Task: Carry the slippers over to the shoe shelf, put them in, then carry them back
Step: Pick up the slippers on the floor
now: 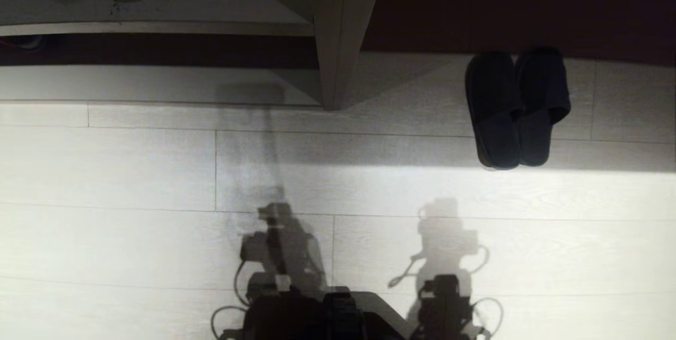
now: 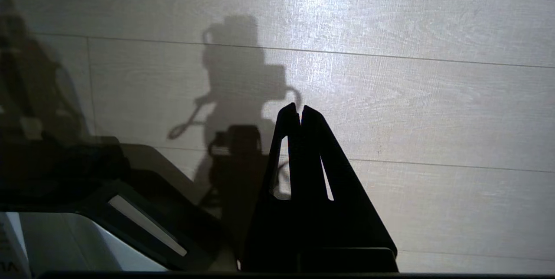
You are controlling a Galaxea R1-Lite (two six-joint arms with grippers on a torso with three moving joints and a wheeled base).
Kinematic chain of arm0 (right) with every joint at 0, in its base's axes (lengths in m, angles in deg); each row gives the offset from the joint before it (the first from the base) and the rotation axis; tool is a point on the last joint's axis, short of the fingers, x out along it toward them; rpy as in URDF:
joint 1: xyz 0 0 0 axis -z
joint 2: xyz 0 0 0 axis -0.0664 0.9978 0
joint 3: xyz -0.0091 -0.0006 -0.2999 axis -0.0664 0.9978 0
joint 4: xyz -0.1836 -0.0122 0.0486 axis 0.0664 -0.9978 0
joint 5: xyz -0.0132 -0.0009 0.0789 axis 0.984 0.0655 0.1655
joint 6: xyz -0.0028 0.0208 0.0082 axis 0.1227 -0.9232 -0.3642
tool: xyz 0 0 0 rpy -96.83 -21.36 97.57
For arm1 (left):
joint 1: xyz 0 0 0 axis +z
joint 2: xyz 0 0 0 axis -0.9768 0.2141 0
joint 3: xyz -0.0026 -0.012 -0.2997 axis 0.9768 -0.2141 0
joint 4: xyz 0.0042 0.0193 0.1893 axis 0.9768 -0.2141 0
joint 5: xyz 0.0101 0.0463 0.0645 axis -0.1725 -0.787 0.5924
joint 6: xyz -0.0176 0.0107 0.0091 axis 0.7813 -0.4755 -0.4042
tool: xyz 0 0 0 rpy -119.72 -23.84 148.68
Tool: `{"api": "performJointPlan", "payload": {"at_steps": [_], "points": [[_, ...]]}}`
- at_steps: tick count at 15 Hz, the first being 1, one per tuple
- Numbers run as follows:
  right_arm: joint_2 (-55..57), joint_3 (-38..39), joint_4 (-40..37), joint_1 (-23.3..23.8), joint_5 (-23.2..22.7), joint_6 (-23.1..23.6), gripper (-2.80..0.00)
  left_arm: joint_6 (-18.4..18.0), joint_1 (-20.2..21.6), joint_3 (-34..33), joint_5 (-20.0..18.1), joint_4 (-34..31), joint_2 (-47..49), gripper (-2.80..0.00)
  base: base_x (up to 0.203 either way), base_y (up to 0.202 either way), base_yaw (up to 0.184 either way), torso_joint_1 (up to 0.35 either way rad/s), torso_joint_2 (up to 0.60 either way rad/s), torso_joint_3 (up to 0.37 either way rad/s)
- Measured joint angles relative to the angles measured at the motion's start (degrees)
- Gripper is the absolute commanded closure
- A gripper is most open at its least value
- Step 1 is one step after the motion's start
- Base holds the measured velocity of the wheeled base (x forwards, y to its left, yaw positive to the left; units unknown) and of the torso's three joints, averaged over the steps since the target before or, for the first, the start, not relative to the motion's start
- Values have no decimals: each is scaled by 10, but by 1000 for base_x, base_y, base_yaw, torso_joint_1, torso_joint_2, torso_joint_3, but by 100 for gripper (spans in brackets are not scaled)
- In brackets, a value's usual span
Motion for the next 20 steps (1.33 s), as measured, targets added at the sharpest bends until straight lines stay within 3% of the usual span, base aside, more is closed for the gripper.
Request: {"api": "performJointPlan", "payload": {"at_steps": [14, 16, 20], "points": [[0, 0, 0, 0, 0, 0, 0, 1, 0, -1, 0, 0, 0, 0, 0, 0, 0, 0, 1, -25], [0, 0, -1, 0, -1, 18, 0, 1, 0, -1, 0, 0, 0, 0, 0, 0, 0, 0, 0, 0], [0, -1, -1, 0, 0, 0, 0, 1, 0, -1, 0, 0, 0, 0, 0, 0, 0, 0, 0, 0]]}}
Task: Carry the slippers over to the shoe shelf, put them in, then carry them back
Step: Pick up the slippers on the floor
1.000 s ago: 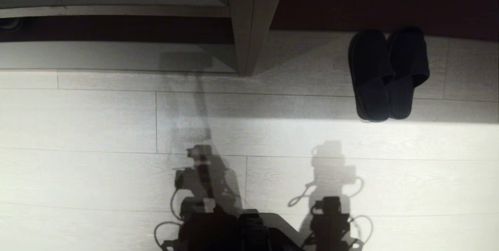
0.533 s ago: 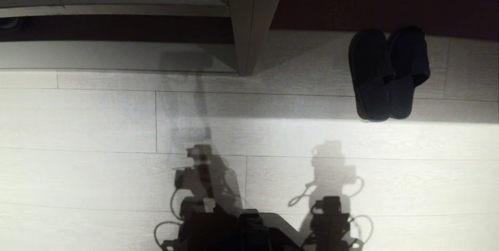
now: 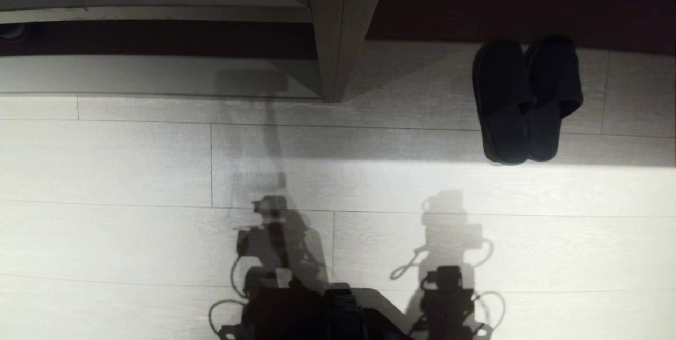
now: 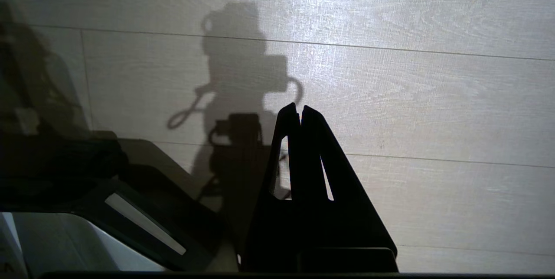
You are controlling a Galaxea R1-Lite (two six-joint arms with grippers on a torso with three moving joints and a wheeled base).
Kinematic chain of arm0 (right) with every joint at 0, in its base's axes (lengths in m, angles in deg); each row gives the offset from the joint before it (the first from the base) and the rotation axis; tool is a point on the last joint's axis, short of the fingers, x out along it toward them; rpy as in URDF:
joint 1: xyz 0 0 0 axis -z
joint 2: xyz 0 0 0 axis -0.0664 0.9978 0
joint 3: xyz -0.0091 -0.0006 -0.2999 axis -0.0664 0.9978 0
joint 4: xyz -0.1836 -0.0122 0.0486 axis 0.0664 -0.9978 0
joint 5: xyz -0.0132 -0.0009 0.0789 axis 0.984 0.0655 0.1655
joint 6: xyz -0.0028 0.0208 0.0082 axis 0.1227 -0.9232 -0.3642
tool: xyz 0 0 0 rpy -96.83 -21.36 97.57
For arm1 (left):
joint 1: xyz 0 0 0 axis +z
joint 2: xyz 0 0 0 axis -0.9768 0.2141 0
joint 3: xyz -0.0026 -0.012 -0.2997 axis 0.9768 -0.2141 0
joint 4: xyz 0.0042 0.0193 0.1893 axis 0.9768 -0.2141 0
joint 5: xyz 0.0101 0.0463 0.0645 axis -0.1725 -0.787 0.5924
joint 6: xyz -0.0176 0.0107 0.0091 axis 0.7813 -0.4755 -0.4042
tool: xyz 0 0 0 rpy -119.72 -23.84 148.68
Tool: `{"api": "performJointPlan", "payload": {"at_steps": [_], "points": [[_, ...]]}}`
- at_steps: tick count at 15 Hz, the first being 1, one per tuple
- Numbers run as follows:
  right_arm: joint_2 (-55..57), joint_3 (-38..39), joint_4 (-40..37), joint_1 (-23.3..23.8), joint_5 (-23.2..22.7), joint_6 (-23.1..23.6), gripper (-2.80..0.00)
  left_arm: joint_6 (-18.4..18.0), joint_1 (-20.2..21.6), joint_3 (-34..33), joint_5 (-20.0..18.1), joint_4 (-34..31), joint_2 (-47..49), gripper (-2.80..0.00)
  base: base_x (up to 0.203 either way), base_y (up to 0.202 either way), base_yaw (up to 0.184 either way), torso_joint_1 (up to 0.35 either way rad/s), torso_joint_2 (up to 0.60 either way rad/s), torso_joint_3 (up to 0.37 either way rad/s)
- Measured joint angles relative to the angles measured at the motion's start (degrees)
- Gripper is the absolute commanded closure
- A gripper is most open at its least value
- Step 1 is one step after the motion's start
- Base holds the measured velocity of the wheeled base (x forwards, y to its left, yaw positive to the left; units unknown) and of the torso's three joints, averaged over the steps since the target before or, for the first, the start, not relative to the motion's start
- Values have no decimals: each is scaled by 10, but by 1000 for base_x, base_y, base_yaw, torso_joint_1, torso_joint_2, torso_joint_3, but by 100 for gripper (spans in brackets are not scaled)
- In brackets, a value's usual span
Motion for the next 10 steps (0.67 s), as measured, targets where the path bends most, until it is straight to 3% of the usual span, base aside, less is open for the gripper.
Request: {"api": "performJointPlan", "payload": {"at_steps": [3, 10], "points": [[1, -10, -5, 0, 14, -9, 0, 0, 0, 0, 0, 0, 0, 0, 0, 0, 0, 0, 0, 0], [119, -216, -60, -6, 51, -7, 0, 0, 0, 0, 0, 0, 0, 0, 0, 0, 0, 0, 0, 0]]}}
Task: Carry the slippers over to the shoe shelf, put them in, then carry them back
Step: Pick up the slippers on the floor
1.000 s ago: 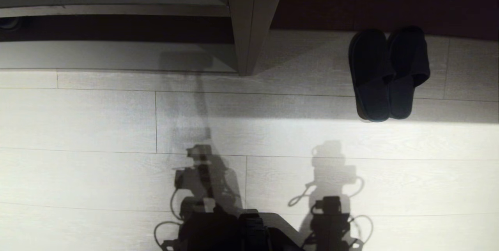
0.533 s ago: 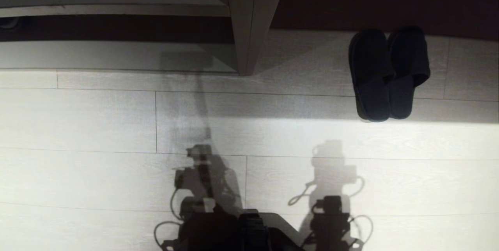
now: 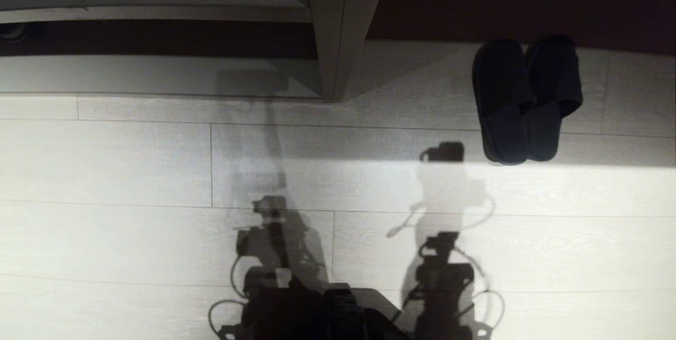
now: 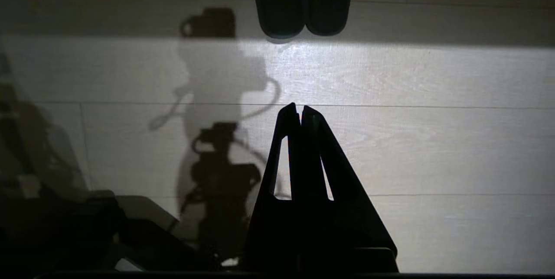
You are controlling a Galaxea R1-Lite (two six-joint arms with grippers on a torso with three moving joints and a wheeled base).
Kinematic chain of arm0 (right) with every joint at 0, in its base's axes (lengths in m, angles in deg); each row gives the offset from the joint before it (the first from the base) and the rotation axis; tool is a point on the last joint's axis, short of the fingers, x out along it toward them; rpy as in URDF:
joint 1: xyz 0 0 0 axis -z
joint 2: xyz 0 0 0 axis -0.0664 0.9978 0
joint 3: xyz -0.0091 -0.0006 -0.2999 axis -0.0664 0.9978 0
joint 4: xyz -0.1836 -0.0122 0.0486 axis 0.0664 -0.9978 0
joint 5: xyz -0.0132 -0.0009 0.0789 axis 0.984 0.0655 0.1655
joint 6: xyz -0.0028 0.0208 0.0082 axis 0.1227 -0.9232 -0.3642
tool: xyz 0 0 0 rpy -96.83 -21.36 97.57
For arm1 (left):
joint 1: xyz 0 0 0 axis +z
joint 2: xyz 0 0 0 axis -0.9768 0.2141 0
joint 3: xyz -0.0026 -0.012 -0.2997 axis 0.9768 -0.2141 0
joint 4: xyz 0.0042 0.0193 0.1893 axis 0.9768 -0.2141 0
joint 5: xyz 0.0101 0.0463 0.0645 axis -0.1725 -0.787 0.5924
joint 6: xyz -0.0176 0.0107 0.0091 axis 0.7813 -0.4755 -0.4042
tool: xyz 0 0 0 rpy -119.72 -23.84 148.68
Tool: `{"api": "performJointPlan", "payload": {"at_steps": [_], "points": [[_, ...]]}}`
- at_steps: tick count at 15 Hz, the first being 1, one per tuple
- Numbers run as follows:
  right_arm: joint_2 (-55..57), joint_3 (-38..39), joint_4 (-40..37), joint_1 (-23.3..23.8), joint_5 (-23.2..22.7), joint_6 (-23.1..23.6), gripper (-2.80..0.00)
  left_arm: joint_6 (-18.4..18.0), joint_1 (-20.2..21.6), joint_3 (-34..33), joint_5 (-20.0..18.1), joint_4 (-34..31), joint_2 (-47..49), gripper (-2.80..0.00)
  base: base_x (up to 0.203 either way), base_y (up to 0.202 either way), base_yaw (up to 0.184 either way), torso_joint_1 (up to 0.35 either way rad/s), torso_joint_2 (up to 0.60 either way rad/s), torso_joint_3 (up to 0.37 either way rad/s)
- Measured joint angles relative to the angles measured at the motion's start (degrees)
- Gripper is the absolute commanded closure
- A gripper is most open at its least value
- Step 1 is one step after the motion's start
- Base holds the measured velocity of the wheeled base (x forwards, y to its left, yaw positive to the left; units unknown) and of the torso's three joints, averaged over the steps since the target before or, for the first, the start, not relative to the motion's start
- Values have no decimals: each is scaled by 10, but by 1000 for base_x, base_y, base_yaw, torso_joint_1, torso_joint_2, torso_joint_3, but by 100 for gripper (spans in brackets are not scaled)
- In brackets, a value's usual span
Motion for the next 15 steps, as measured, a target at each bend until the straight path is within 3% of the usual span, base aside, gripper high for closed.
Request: {"api": "performJointPlan", "payload": {"at_steps": [3, 7, 15], "points": [[108, -37, 27, 2, 52, 3, 0, 0, 0, 0, 0, 0, 0, 0, 0, 0, 0, 0, 0, 0], [265, -23, 130, 27, 117, 8, 0, 0, 0, 0, 0, 0, 0, 0, 0, 0, 0, 0, 0, 0], [486, 48, 372, 72, 121, 11, 0, 0, 0, 0, 0, 0, 0, 0, 0, 0, 0, 0, 0, 0]]}}
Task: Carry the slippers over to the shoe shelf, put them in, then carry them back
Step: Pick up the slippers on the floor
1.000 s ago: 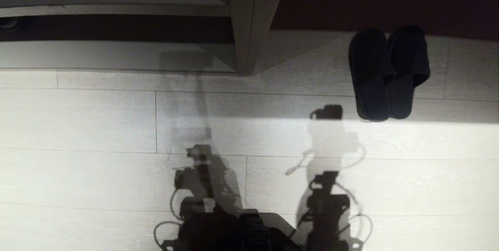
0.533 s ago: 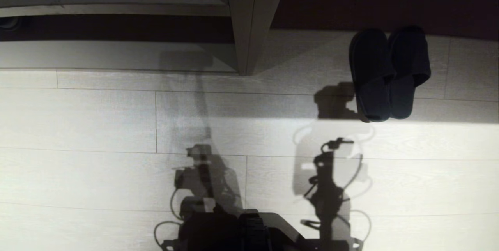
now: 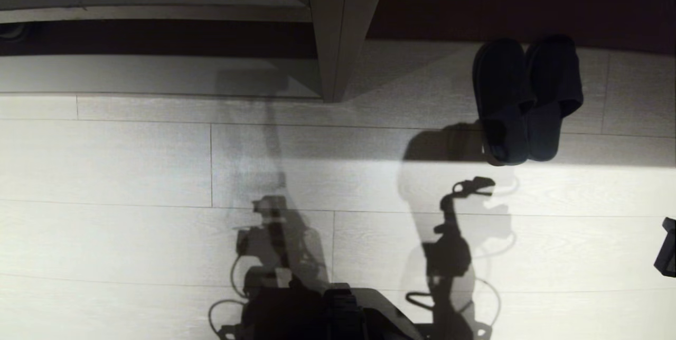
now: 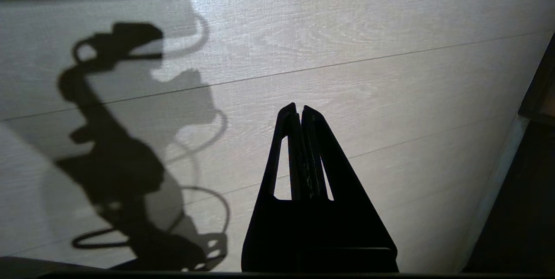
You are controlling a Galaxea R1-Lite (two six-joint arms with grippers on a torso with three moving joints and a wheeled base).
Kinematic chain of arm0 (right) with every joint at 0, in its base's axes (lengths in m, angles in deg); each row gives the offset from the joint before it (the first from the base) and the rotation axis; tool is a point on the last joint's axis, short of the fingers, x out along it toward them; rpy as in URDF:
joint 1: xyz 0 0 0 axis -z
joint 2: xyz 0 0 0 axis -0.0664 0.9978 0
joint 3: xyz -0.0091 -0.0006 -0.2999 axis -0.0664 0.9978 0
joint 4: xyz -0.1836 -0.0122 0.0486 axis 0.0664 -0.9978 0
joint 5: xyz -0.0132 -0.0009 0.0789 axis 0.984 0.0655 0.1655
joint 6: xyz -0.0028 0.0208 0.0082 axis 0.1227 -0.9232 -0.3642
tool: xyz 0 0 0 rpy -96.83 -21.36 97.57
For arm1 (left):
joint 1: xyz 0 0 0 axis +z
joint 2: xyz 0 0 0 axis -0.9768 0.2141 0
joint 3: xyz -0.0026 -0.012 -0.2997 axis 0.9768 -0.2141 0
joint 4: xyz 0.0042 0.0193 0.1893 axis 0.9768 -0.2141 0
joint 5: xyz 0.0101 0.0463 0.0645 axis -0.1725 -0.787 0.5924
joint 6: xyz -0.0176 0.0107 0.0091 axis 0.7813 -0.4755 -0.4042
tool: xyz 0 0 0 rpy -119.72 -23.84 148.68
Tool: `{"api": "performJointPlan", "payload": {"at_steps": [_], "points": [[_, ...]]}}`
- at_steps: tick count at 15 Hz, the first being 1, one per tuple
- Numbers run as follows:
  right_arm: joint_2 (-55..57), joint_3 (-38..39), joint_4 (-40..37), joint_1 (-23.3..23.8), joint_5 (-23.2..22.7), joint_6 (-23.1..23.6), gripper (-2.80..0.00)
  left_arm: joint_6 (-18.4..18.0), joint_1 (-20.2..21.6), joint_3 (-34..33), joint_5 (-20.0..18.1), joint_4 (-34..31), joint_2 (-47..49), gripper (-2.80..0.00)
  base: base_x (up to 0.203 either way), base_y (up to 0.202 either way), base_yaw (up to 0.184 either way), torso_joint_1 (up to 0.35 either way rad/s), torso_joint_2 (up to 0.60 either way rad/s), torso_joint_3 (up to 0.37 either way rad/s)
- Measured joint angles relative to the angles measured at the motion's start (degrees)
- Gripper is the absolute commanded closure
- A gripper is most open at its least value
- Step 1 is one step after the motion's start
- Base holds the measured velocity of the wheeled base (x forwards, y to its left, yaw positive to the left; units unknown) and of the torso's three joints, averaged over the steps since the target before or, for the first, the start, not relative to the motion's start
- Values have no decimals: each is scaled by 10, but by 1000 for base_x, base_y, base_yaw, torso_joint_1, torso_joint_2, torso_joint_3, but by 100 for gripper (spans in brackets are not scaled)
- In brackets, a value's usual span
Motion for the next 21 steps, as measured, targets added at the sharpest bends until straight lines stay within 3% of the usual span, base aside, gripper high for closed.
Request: {"api": "performJointPlan", "payload": {"at_steps": [8, 21], "points": [[224, -2, 237, 7, -19, -3, 0, 0, 0, 0, 0, 0, 0, 0, 0, 0, 0, 0, 0, 0], [443, -108, 481, 6, -17, -6, 0, 0, 0, 0, 0, 0, 0, 0, 0, 0, 0, 0, 0, 0]]}}
